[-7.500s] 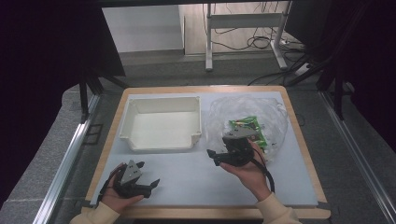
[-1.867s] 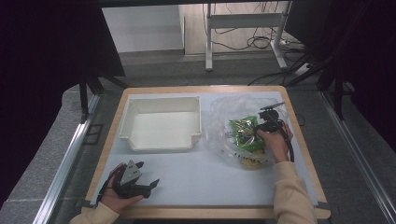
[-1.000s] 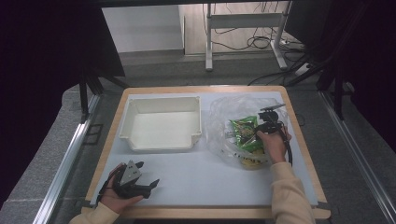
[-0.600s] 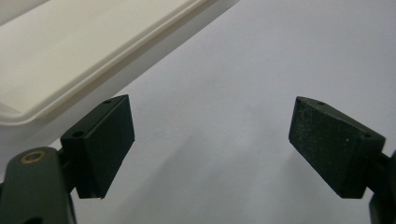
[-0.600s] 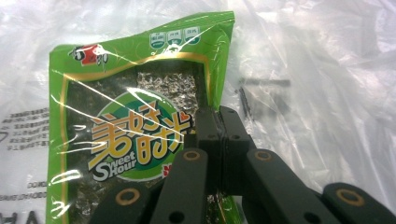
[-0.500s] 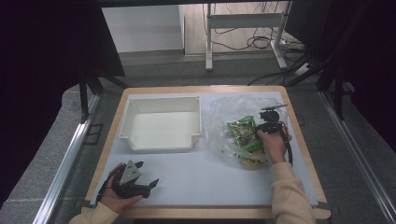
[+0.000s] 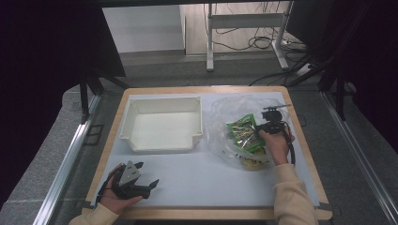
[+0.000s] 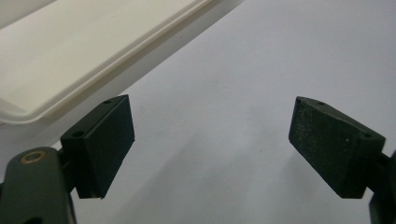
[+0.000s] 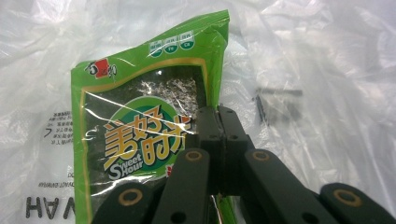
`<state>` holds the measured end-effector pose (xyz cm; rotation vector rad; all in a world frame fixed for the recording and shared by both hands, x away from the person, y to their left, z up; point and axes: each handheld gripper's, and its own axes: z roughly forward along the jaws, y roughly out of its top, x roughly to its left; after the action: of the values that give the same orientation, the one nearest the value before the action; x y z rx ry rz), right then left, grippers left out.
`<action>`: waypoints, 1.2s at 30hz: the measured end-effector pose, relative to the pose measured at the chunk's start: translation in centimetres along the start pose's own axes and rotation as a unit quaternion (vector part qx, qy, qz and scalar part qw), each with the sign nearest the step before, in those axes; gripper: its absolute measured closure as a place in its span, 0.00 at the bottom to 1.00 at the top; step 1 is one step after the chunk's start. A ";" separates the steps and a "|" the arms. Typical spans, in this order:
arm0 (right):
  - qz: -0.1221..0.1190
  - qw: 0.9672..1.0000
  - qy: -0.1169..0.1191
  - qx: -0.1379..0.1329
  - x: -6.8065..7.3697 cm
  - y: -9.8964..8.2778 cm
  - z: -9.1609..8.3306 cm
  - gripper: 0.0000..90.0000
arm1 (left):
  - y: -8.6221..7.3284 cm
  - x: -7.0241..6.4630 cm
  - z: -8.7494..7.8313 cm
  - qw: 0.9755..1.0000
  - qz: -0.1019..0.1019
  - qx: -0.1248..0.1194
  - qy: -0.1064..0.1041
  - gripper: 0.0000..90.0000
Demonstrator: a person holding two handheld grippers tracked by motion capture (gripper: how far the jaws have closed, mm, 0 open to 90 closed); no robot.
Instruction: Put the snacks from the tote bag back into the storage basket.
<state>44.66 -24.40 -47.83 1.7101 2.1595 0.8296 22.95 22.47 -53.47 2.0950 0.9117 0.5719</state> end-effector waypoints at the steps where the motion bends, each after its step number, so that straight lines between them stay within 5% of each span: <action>1: 0.001 1.000 0.001 -0.003 0.0 0.0 -0.1 1.00 | 0.0 0.0 0.0 1.000 0.000 0.000 0.000 0.16; 20: 0.001 0.998 0.005 -0.058 -0.4 0.4 -2.7 1.00 | 0.0 0.0 0.0 1.000 0.001 0.000 0.000 0.16; 36: 0.024 0.991 0.053 -0.120 -1.4 0.7 -5.6 1.00 | 0.0 0.0 0.0 1.000 0.001 0.001 0.001 0.16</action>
<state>42.57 -27.17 -43.14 1.6339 1.9938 1.1659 22.94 22.45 -53.46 2.0974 0.9100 0.5742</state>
